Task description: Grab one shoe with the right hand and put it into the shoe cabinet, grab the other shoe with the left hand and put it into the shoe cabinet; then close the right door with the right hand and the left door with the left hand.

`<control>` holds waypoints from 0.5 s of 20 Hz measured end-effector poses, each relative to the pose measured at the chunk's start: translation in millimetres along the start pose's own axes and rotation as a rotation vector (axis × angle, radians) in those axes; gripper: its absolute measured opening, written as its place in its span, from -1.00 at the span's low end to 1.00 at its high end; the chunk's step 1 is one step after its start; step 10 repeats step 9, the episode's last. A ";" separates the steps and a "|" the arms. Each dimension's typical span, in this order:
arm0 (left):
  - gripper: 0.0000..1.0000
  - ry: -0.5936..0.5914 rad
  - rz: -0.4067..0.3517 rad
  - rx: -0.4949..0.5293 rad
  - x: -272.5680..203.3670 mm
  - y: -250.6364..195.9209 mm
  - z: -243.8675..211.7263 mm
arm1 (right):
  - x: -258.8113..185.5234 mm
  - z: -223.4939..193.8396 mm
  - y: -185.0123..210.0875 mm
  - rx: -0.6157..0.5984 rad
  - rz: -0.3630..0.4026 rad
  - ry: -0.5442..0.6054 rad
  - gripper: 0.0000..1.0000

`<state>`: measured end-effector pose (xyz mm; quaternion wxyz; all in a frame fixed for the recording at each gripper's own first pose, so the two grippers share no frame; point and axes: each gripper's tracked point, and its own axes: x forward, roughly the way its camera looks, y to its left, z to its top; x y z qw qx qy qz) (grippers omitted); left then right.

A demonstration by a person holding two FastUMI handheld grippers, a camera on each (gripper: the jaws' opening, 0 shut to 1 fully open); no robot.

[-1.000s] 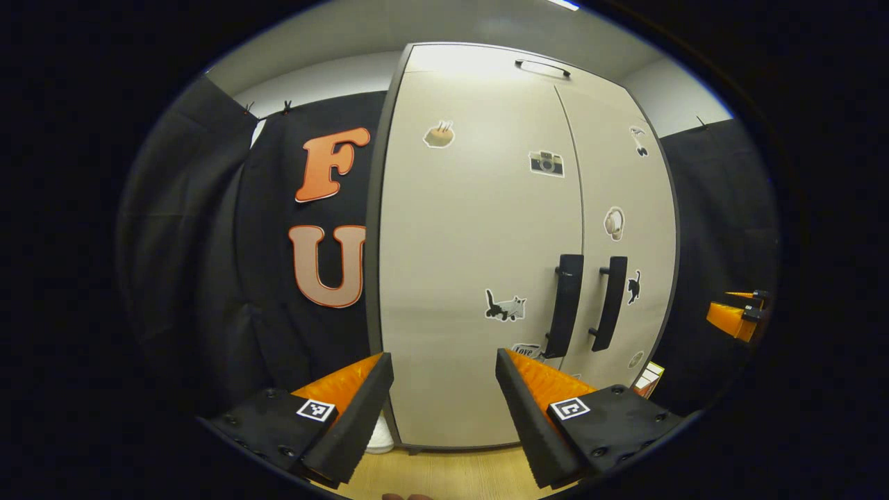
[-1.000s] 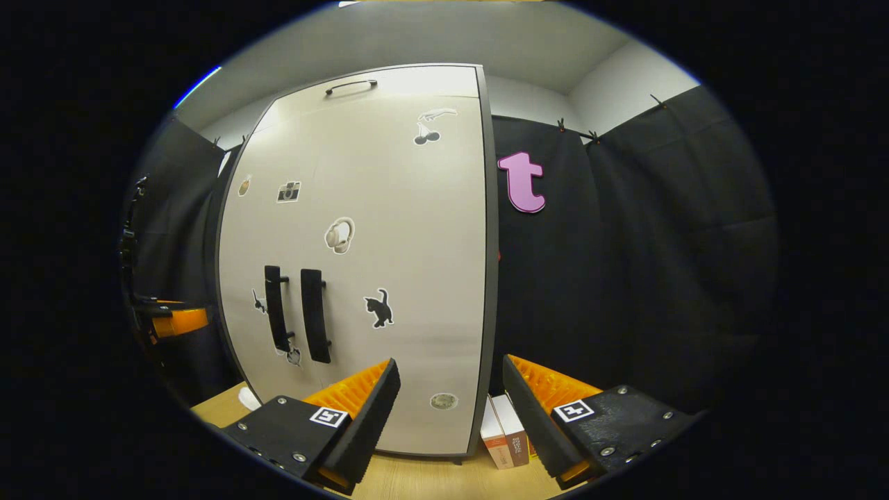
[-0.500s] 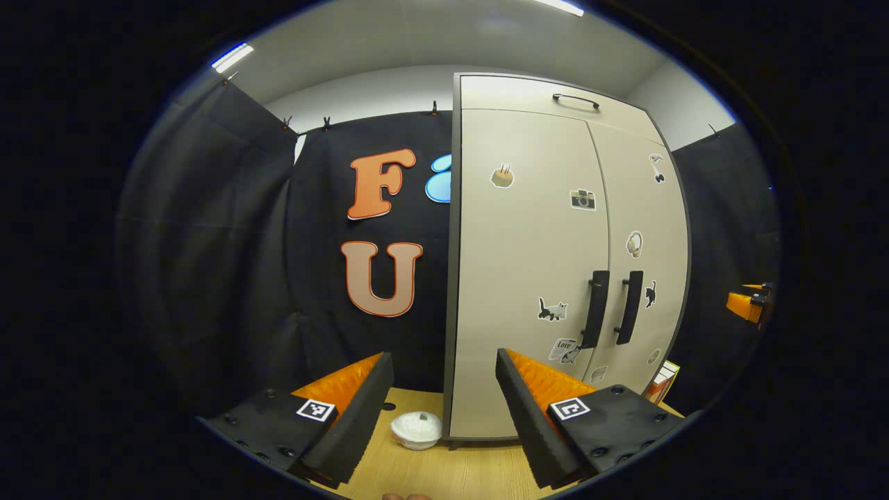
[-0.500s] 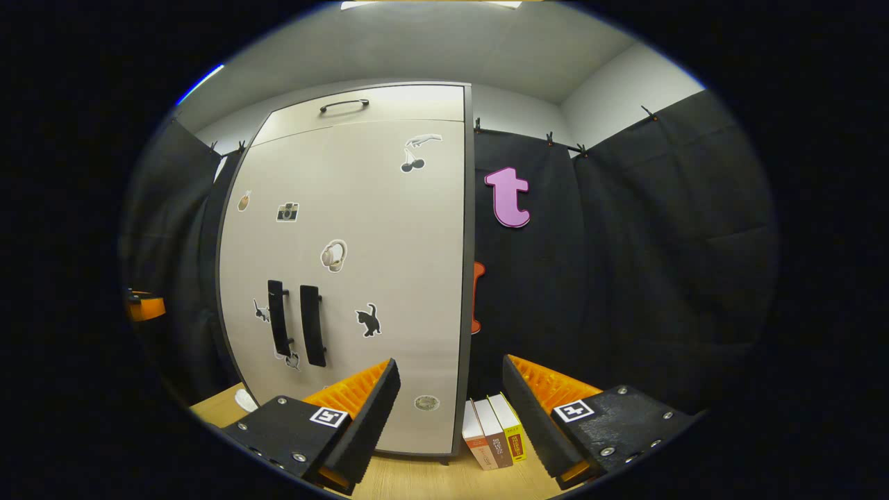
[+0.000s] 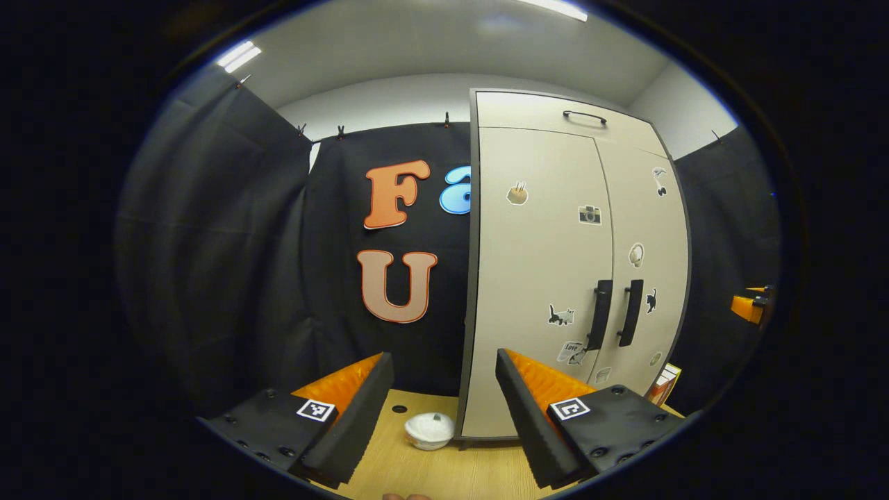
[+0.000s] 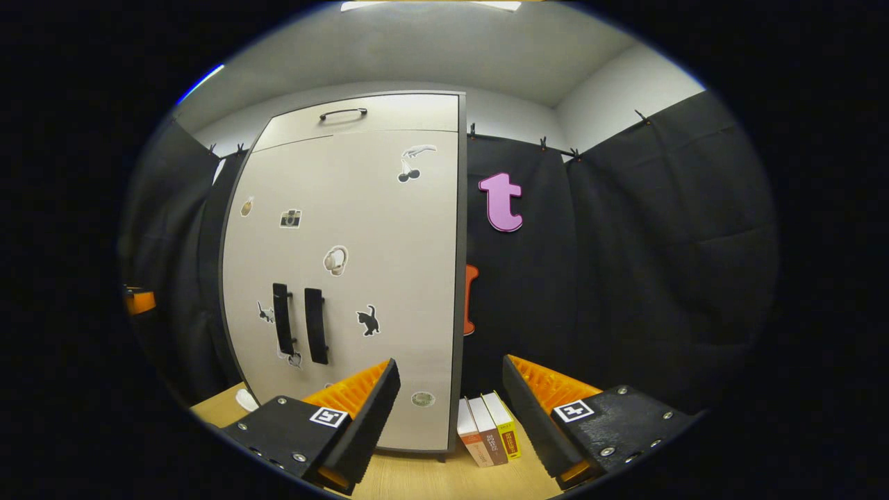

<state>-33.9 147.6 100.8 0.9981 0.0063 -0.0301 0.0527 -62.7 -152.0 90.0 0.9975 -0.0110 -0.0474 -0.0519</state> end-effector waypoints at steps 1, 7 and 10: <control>0.93 -0.002 -0.001 0.000 -1.8 0.5 1.3 | -1.4 1.4 0.4 0.001 0.001 -0.002 0.84; 0.93 -0.014 -0.001 -0.006 -14.2 2.7 8.9 | -12.2 8.5 0.0 0.004 0.004 -0.018 0.97; 0.93 -0.015 -0.002 -0.010 -16.4 2.3 10.0 | -15.7 10.4 0.0 0.006 0.005 -0.021 0.97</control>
